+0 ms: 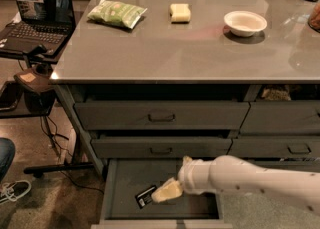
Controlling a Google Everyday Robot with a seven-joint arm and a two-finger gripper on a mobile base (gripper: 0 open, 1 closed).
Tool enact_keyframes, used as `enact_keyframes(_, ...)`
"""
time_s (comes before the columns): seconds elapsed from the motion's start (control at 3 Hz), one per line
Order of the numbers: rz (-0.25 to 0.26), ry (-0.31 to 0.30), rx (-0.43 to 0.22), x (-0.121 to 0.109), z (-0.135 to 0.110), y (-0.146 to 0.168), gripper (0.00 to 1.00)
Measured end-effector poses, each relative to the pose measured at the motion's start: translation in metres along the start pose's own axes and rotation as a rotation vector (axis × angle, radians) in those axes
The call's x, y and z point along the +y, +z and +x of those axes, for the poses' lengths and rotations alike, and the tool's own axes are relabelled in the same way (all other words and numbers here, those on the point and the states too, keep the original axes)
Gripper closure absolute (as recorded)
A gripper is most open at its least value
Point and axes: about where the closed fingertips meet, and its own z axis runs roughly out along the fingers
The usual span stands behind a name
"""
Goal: Pick rxbar chocolate from bottom drawer and place on counter
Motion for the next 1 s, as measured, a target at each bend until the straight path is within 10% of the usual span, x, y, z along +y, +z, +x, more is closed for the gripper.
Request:
enact_keyframes(0.67,-0.103,0.185,0.050,0.059,0.084,0.164,0.00)
enact_keyframes(1.0,-0.137,0.184,0.068,0.089,0.097,0.201,0.00)
